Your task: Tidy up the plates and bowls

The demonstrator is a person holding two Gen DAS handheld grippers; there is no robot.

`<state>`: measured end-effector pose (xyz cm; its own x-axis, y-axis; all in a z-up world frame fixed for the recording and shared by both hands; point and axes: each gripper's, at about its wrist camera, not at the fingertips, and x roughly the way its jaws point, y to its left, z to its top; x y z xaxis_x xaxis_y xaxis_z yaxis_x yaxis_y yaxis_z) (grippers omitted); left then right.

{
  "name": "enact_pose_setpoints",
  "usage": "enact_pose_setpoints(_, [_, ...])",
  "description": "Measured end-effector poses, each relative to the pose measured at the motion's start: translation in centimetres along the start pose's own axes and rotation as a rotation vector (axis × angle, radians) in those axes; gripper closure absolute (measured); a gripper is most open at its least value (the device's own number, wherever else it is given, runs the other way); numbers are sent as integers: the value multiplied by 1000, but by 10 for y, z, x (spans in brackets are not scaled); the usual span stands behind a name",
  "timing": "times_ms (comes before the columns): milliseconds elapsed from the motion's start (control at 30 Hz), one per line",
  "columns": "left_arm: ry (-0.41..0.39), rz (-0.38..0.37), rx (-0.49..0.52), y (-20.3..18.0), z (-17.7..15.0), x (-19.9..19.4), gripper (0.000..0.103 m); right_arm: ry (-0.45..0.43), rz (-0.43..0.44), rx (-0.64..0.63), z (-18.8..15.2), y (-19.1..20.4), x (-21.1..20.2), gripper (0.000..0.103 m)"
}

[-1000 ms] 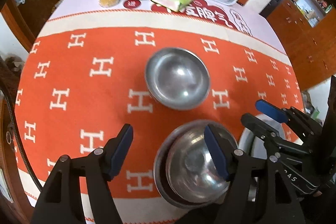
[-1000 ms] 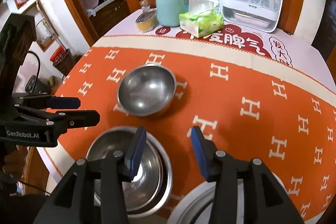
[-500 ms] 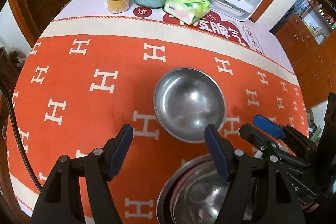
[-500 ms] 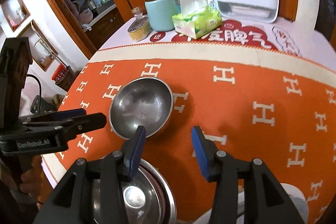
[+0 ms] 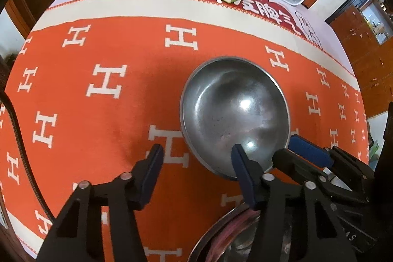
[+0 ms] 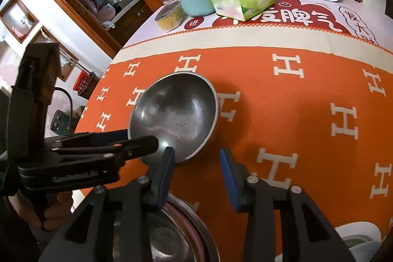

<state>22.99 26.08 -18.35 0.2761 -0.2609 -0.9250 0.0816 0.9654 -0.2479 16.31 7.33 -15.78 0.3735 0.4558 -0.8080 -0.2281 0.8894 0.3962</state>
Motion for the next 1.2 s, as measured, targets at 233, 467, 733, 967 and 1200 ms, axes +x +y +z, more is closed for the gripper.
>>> enact_pose_setpoints(233, [17,-16,12,-1,0,8,76,21,-6,15,0,-2,6,82])
enact_pose_setpoints(467, [17,-18,40,-5,-2,7,80,22,-15,38,-2,-5,4,87])
enact_pose_setpoints(733, [-20,-48,71,-12,-7,-8,80,-26,-35,45,-4,-5,-11,87])
enact_pose_setpoints(967, [-92,-81,103,-24,-15,-31,80,-83,-50,46,-5,-4,-32,87])
enact_pose_setpoints(1200, [-152,-111,137,-33,-28,-58,80,-145,-69,21,-12,5,-59,87])
